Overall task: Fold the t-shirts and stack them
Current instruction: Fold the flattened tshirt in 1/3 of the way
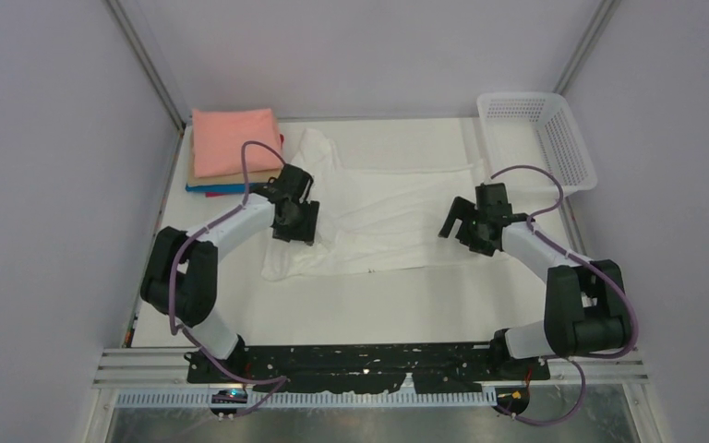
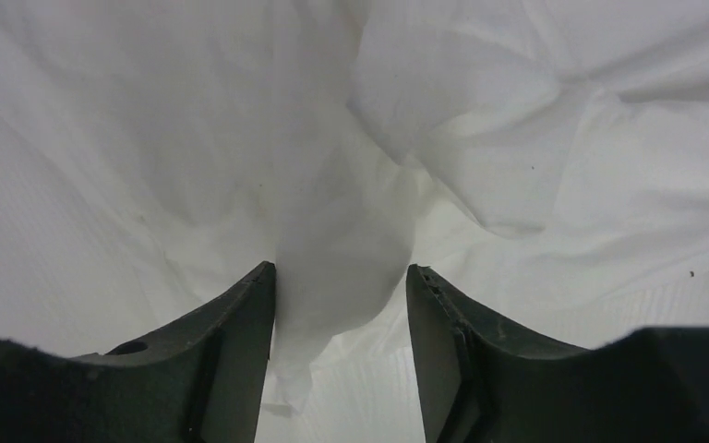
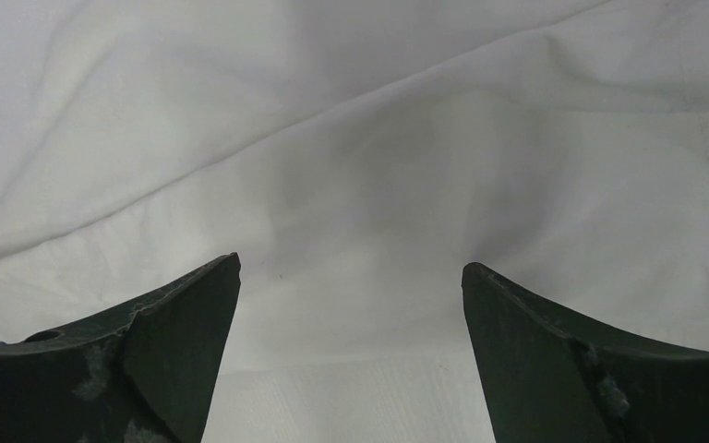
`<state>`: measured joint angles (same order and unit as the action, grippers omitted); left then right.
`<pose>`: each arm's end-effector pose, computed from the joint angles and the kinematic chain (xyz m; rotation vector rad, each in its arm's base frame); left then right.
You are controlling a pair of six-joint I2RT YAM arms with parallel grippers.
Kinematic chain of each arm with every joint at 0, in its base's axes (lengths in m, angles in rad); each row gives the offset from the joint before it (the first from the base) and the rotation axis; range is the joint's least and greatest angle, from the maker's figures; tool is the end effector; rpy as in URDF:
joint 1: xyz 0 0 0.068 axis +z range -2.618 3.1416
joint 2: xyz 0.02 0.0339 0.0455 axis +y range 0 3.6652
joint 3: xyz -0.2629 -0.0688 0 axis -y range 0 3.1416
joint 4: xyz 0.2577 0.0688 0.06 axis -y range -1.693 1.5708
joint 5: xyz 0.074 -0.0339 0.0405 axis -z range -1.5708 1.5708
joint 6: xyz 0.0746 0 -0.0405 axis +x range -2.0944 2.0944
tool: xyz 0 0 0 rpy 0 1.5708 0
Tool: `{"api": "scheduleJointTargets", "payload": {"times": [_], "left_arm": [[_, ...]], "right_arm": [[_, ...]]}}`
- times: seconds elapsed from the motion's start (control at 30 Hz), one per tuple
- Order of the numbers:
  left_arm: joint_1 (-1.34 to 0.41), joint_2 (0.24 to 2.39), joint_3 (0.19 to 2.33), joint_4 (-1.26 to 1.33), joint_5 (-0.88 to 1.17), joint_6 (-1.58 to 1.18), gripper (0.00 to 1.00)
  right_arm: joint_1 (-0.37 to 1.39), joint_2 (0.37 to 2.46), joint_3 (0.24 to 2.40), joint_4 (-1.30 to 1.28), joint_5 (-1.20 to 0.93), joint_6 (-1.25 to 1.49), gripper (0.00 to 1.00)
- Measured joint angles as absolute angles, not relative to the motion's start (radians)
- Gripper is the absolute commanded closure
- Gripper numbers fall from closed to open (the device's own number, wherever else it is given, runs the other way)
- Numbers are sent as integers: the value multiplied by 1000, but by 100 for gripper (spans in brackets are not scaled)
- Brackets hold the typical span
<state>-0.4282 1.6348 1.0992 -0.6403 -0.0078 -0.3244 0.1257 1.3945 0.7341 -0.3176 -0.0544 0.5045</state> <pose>0.3152 -0.1432 0.1588 0.1413 2.7614 -0.1932 0.2943 0.0413 0.1385 0.4641 2.5350 0.3106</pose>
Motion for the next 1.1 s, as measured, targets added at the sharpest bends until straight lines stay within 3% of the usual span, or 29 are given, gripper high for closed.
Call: {"api": "scheduleJointTargets", "payload": {"times": [0.23, 0.67, 0.7, 0.77, 0.87, 0.93, 0.97, 1.1], "left_arm": [[-422, 1674, 1142, -650, -117, -317, 100], [-316, 1706, 1150, -648, -101, -341, 100], [-307, 1721, 1159, -650, -96, -345, 97], [-291, 1752, 1183, -652, -92, -360, 80], [-279, 1766, 1197, -658, -94, -376, 64], [-278, 1765, 1197, -669, -94, -388, 59], [-277, 1764, 1197, -673, -94, -392, 53], [-276, 1729, 1200, -716, -101, -409, 11]], "right_arm": [[126, 1415, 735, -318, -53, 496, 5], [125, 1443, 735, -322, -39, 483, 5], [125, 1443, 735, -322, -38, 482, 5], [125, 1444, 736, -322, -38, 480, 5], [125, 1446, 737, -322, -38, 480, 5], [125, 1446, 737, -322, -38, 480, 5], [125, 1447, 737, -322, -38, 480, 5], [125, 1447, 738, -322, -39, 480, 5]]}}
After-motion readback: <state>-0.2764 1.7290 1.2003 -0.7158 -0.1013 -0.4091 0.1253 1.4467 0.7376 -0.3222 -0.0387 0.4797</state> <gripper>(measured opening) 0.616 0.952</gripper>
